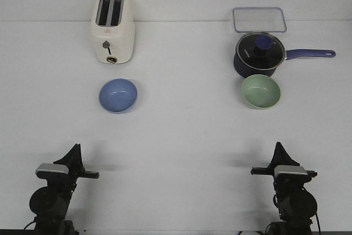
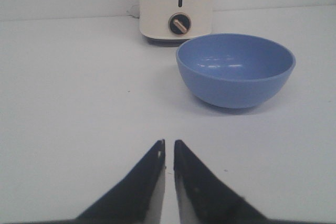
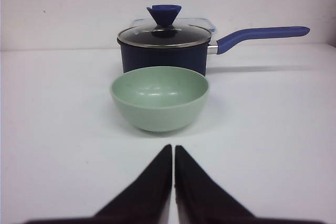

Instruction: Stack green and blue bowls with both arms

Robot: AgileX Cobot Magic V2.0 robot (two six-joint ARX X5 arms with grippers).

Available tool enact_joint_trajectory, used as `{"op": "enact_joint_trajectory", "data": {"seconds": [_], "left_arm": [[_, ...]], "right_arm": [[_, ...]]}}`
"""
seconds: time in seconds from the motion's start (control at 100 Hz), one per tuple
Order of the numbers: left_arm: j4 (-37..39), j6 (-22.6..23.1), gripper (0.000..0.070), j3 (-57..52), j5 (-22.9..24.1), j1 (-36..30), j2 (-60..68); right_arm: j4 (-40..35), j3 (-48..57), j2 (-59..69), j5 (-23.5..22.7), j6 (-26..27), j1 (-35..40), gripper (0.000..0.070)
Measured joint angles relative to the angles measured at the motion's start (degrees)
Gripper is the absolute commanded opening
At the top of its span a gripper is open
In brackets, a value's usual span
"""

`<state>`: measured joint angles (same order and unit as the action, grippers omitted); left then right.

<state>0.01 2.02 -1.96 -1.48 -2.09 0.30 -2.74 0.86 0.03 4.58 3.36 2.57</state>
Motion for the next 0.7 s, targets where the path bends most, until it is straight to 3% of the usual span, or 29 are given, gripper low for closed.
{"op": "enact_joint_trajectory", "data": {"seconds": [0.32,0.6,0.7], "left_arm": [[0.00,0.00,0.0015,0.00,0.02,-0.02,0.00],[0.00,0.00,0.0015,0.00,0.00,0.00,0.00],[0.00,0.00,0.0015,0.00,0.00,0.00,0.00]], "right_arm": [[3.10,0.00,0.00,-0.15,0.28,0.00,0.0009],[8.48,0.00,0.00,-1.18,6.62,0.00,0.0009],[8.81,0.00,0.00,-1.42,11.28,0.00,0.0003]]}}
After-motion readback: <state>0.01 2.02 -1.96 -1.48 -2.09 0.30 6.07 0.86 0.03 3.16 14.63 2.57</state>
